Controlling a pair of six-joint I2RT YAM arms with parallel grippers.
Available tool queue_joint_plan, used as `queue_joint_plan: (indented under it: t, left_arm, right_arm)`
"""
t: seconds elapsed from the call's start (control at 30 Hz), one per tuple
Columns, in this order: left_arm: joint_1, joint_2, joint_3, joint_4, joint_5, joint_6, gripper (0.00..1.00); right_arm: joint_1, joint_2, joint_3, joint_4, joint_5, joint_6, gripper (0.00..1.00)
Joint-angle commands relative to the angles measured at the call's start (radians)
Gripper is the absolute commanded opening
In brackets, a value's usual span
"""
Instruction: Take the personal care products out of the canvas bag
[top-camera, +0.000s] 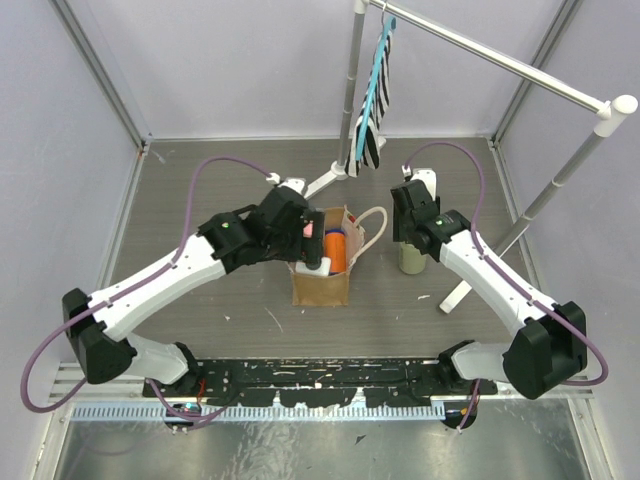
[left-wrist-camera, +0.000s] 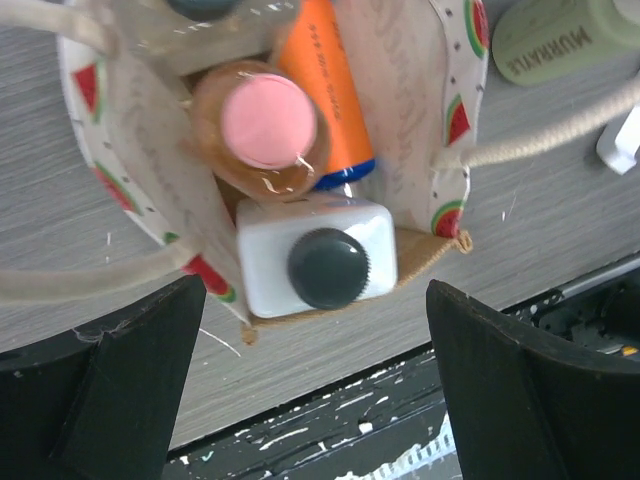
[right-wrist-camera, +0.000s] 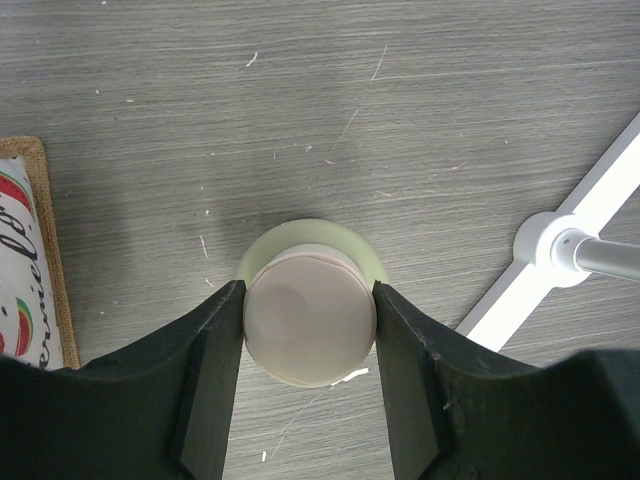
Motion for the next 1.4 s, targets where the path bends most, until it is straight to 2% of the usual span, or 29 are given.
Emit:
queue_joint_plan:
  t: [0.0,0.17,0.33,0.57,0.67,0.73,0.8,0.93,1.0,1.23,1.37]
  left_arm:
    - [-0.074,0.048,0.061,-0.034,-0.077,0.027,0.99]
    - [-0.082,0.138,0.08,-0.062,-0.073,0.042,0.99]
    - [-0.09,0.218,0.12,-0.116,-0.081,0.068,0.99]
    - [-0.094,0.256,0.107,-0.123,-0.104,0.081,0.99]
    - [-0.094,0.231,0.11,-0.122,-0.128,0.073,0.91]
    - [-0.095,0.209,0.126,-0.128,-0.148,0.073,0.9]
    - [-0.095,0.188,0.153,-0.139,-0.165,0.081,0.8]
    - [-0.094,0.168,0.253,-0.189,-0.177,0.104,0.49]
    - [-0.095,0.161,0.311,-0.224,-0.187,0.114,0.42]
    - [-0.096,0.082,0.487,-0.317,-0.297,0.134,0.42]
    - [-0.095,0.041,0.609,-0.395,-0.375,0.148,0.42]
  right_arm:
    - [-0.004,-0.074,0.006,0.113,0.049,0.005,0.6]
    - [-0.007,-0.096,-0.018,0.109,0.056,0.005,0.88]
    - [-0.012,-0.128,-0.021,0.091,0.049,0.009,0.99]
    - [-0.013,-0.168,0.008,0.064,0.029,0.016,1.0]
    - [-0.013,-0.186,0.03,0.053,0.01,0.016,1.0]
    - [-0.013,-0.195,0.051,0.038,-0.002,0.019,1.0]
    - [-0.011,-0.203,0.074,0.026,-0.022,0.02,1.0]
    - [0.014,-0.219,0.117,0.02,-0.062,0.023,1.0]
    - [0.041,-0.222,0.136,0.019,-0.071,0.023,1.0]
    - [0.164,-0.213,0.21,0.009,-0.117,0.044,1.0]
    - [0.242,-0.193,0.235,0.064,-0.187,0.04,1.0]
